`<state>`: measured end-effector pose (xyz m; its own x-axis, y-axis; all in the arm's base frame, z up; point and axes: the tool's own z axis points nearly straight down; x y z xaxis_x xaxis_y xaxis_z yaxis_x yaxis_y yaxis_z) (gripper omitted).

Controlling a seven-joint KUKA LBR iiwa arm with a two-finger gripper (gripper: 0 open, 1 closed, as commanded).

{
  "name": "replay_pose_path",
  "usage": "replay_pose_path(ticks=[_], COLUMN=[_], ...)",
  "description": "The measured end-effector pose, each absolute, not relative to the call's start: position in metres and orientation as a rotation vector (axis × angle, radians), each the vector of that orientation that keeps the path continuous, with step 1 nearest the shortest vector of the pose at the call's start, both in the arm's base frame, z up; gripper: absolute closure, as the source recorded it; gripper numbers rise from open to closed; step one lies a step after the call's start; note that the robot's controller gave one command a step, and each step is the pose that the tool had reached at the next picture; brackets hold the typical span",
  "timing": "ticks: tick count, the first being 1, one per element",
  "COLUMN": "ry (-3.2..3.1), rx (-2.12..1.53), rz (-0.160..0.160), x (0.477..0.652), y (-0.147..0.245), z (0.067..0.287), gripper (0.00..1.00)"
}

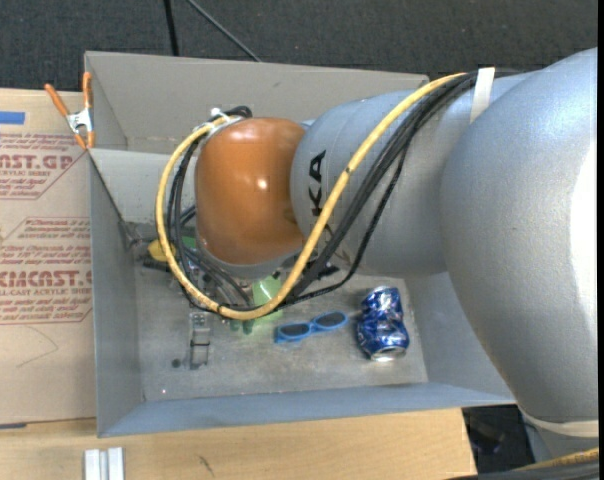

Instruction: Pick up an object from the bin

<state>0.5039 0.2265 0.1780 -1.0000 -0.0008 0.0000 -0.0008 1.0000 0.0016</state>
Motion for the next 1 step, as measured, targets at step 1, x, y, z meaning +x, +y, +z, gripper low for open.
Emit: replay_pose_path(ticks=[1], ry=[3.124], rx=[-0.278], rz=[0.002], x=[0.4862], y=[0.2332], z=[0.0683], gripper=[0.0])
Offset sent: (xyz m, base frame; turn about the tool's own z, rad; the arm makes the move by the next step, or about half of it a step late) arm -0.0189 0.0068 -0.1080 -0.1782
